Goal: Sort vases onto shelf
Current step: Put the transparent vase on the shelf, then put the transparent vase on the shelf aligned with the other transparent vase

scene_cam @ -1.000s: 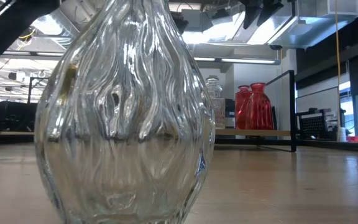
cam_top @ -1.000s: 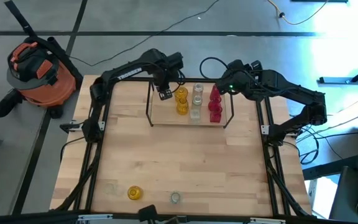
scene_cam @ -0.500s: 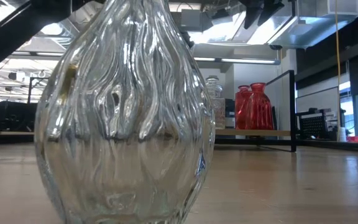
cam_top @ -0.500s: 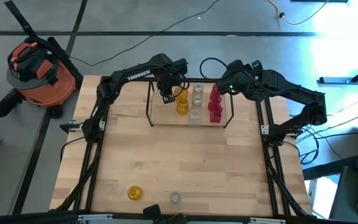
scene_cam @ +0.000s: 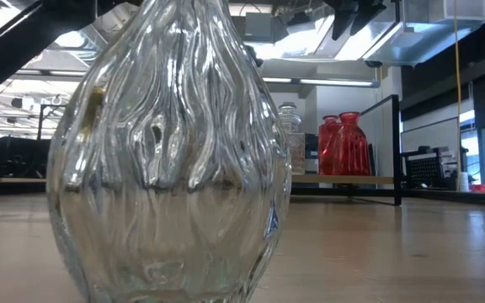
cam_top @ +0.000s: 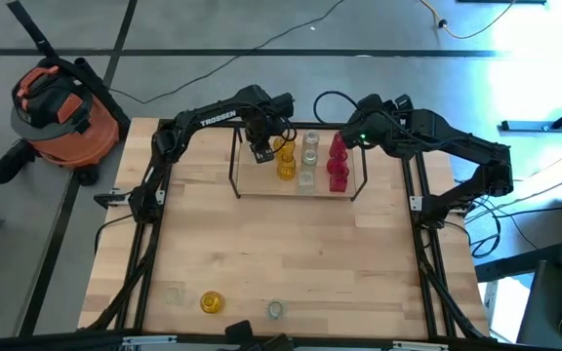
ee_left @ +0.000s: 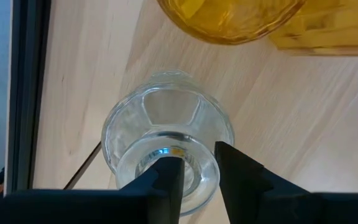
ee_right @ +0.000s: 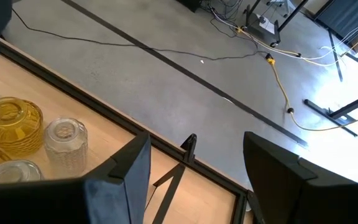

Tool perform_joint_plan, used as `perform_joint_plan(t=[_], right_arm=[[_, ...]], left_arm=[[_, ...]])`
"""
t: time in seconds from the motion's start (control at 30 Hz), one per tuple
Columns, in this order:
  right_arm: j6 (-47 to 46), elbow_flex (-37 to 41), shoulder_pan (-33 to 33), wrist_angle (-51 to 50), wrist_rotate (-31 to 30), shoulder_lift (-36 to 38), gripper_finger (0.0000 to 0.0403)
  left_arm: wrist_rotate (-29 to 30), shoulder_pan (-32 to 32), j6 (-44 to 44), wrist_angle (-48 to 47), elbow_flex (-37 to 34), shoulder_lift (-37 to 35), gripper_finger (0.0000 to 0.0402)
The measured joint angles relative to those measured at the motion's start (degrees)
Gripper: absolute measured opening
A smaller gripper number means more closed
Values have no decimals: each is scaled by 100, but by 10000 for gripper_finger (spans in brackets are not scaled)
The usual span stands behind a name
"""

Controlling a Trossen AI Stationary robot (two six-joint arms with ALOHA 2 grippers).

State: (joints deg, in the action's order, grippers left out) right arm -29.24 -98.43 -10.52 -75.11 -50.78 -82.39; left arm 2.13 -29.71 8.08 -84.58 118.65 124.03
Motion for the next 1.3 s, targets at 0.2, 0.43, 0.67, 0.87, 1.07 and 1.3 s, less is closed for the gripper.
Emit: perform_joint_plan(t=[0.2,0.43,0.67,0.87,1.07,1.3], right_arm=[[-1,0,0,2,43,0,211],[-2,0,0,2,141,0,211],[-2,0,0,2,155,0,211],[0,0,0,2,160,0,211],[-2,0,0,4,203,0,211],[-1,0,0,8,249,0,211]], left_arm=[[-18,16,131,67,0,0,88],[-22,15,133,73,-4,0,89],[-24,24,144,79,-4,0,91],[-31,84,153,225,-13,-67,132],[219,90,-6,230,-13,-229,174],[304,98,-157,65,132,-332,183]])
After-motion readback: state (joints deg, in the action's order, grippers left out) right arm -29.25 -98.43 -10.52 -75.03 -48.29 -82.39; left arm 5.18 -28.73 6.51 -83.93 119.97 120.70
